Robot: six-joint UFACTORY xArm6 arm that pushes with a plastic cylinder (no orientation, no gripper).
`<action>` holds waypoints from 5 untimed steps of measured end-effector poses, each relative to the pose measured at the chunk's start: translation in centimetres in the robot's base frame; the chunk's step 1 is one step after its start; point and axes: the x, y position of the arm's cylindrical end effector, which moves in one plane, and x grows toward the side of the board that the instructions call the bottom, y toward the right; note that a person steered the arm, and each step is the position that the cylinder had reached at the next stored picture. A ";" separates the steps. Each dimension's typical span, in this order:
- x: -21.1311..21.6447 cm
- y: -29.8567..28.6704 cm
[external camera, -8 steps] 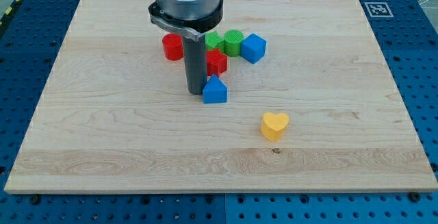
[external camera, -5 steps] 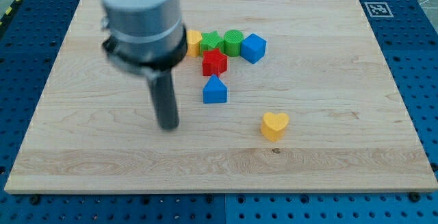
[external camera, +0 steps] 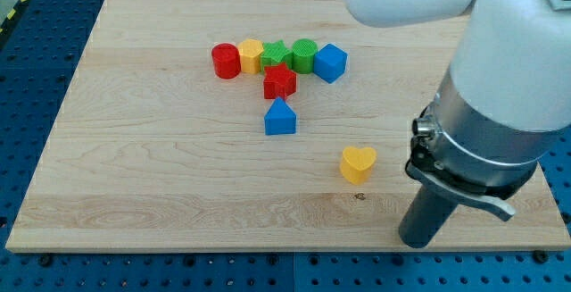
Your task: Push the yellow heart left a bit
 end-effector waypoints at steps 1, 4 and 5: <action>-3.1 0.0; -10.3 -0.5; -8.6 -0.8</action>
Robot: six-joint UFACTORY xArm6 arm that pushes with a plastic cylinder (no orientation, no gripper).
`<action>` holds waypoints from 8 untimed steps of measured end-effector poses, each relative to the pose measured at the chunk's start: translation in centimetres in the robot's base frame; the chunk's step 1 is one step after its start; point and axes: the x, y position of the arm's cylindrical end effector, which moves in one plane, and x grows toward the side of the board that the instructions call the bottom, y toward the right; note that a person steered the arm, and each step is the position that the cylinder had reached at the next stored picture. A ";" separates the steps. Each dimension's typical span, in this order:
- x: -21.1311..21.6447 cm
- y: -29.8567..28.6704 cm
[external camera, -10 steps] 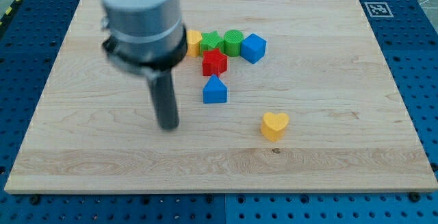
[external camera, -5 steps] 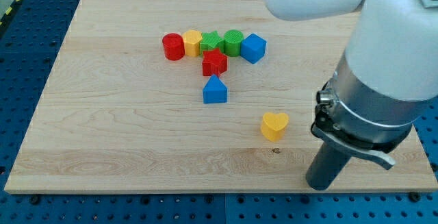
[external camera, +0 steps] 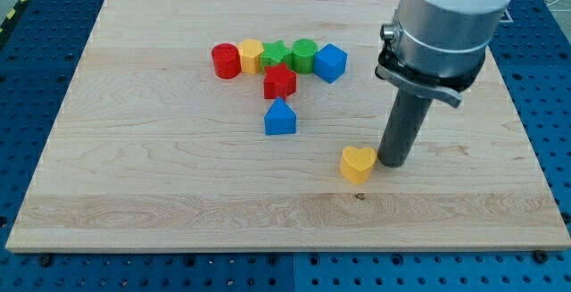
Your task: Push the yellow heart left a bit
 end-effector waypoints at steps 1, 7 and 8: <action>0.6 0.0; 0.6 -8.6; 0.6 -9.4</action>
